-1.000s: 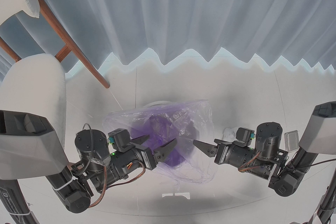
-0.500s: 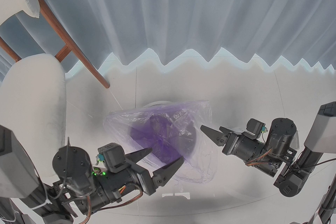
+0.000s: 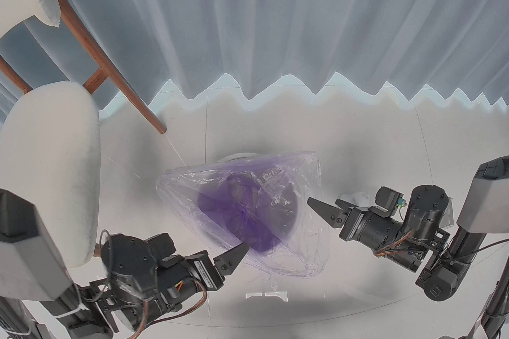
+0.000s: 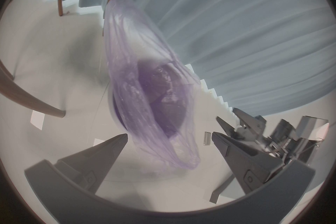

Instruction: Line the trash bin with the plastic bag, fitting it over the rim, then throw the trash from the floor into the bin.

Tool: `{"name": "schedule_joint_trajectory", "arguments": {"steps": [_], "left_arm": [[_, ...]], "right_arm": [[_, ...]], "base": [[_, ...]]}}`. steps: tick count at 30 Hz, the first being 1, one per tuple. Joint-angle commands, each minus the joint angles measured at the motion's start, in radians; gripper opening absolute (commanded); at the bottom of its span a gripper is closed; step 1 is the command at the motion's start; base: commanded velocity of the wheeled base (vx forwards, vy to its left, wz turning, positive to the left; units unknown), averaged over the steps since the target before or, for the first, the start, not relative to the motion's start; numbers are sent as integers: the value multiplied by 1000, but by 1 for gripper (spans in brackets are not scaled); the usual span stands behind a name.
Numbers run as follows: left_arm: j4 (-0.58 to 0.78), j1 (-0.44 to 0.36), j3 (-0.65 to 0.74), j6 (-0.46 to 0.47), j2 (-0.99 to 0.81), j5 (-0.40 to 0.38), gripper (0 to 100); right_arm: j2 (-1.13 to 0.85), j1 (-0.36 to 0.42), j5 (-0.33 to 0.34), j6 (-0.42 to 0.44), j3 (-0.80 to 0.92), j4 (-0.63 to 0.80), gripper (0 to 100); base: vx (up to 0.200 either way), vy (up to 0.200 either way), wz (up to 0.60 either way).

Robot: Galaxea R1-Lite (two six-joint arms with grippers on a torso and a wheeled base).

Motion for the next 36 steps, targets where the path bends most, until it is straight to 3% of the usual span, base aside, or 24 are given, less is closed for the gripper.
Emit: {"name": "schedule_joint_trajectory", "arguments": {"steps": [1,10,14,15,20,26,30,36], "left_arm": [[-117,36,-59,-46,263,73,100],[-148,131,-76,-48,294,67,100],[-150,136,-78,-48,286,67,100],[-150,131,-75,-46,285,68,0],[-148,127,-67,-37,277,74,0],[-148,104,80,-19,292,73,0],[-148,122,73,-14,326,73,0],[-150,171,39,104,469,76,0]], "right_arm": [[25,3,-1,-1,7,-9,100],[30,19,-2,-3,17,-7,100],[48,22,-4,-4,16,-9,100],[55,22,-4,-9,17,-9,100],[58,22,-5,-16,17,-9,100],[73,22,-4,-18,17,-9,100],[85,23,-4,-18,19,-12,100],[99,37,-5,-18,28,-13,100]], "base": [[0,0,0],[0,0,0],[0,0,0],[0,0,0],[0,0,0],[0,0,0],[0,0,0],[0,0,0]]}}
